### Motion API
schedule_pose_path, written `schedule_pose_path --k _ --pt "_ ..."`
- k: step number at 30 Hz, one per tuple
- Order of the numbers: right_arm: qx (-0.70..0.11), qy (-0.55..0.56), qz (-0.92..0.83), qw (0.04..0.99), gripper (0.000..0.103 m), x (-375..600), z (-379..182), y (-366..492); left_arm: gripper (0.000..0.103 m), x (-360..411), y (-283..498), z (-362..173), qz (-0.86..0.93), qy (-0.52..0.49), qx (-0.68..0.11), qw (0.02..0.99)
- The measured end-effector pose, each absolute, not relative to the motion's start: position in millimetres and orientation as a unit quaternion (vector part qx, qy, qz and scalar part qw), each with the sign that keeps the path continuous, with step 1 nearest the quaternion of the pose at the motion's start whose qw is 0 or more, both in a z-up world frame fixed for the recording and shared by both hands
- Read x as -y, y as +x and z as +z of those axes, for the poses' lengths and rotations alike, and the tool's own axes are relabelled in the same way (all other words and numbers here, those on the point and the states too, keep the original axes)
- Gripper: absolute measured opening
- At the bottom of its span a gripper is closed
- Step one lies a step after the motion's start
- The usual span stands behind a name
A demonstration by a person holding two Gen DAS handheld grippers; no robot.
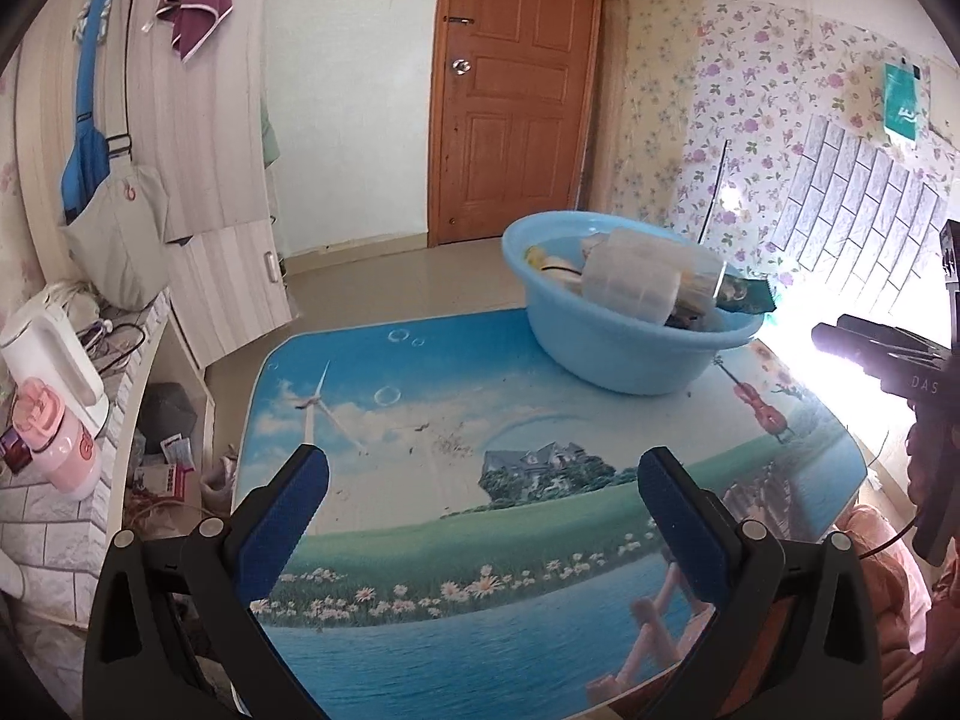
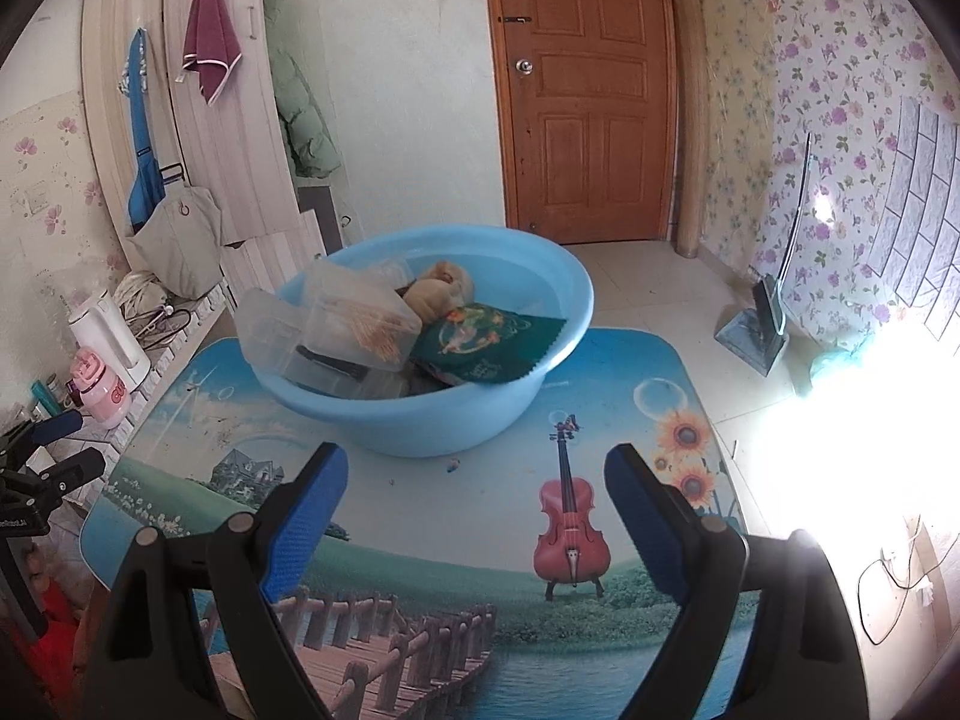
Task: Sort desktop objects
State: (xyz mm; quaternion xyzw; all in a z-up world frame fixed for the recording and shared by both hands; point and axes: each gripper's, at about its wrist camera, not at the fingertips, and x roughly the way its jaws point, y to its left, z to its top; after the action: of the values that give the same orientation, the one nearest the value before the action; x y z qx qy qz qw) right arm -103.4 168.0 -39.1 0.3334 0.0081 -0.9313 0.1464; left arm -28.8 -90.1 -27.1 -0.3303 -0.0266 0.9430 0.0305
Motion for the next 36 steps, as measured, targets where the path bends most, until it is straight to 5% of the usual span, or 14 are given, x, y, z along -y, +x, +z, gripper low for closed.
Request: schedule_pose_path --k 6,10,36 --pt "-0.014 0.307 -0.940 0.147 0.090 -159 -24 -92 0.103 60 -38 -7 0.944 -0.323 0.017 0.066" --pt "-0.013 0.292 -0.947 0.134 0.103 -159 -17 -86 0.103 50 -40 5 0.948 -0.309 0.020 0.072" --pt "-0.006 0.271 -0.953 0.135 0.103 -154 -13 -70 0.103 28 -34 14 0.951 -0.295 0.017 0.096"
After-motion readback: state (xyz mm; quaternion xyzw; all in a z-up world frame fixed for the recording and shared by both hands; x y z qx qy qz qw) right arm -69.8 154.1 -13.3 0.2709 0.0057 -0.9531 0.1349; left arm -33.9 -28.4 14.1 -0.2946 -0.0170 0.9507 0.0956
